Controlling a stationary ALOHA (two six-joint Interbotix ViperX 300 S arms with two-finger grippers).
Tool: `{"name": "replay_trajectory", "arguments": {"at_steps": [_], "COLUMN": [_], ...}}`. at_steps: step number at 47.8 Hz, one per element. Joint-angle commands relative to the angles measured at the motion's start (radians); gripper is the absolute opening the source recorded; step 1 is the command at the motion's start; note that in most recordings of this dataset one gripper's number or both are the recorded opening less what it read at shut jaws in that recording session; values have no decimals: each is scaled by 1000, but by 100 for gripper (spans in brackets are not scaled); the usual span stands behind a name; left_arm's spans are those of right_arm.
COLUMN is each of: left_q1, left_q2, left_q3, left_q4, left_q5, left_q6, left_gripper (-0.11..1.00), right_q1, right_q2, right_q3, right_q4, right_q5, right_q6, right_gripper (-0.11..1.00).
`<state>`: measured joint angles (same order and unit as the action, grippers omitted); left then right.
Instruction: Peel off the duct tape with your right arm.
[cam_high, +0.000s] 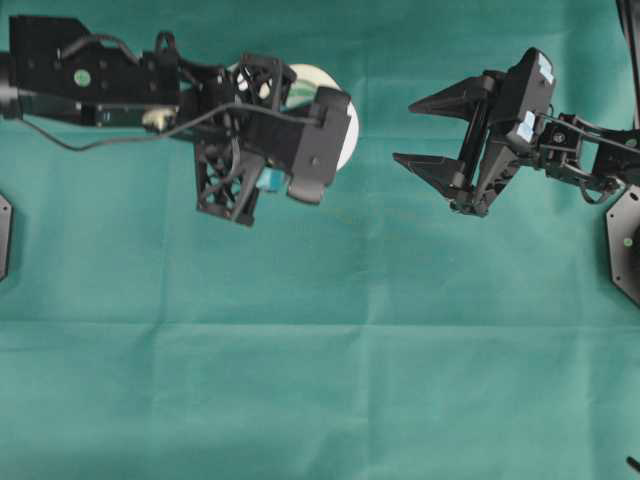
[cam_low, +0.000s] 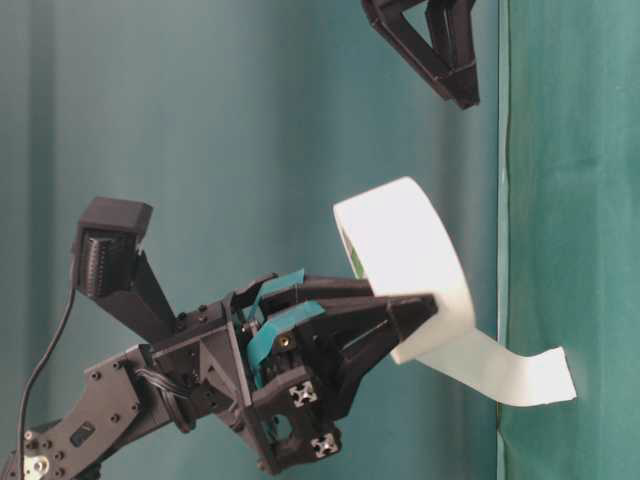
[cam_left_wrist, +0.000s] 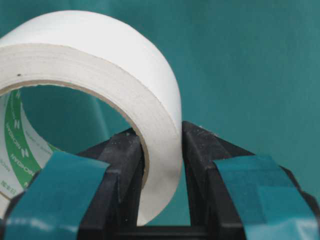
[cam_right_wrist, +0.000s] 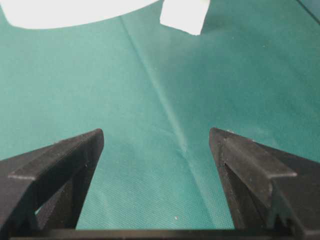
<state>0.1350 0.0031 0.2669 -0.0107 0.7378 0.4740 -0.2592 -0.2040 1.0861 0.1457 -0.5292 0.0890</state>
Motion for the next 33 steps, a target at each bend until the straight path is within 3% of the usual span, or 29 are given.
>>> {"name": "replay_trajectory", "arguments": {"at_steps": [1, 24, 33], "left_q1": [-31, -138, -146], "left_q2": [-17, 35, 74], "left_q3": [-6, 67, 87], "left_q4": [-2, -3, -2], "left_q5": [-46, -117, -133], "left_q6": [-6, -17, -81], "left_gripper": [20, 20, 20], "right_q1": [2, 2, 3], "right_q2": [-15, -15, -15], "right_q3": [-6, -8, -8], "right_q4": [-2, -2, -2], "right_q5": [-9, -9, -9], "right_q6": [0, 0, 0], "right_gripper": [57, 57, 57]}}
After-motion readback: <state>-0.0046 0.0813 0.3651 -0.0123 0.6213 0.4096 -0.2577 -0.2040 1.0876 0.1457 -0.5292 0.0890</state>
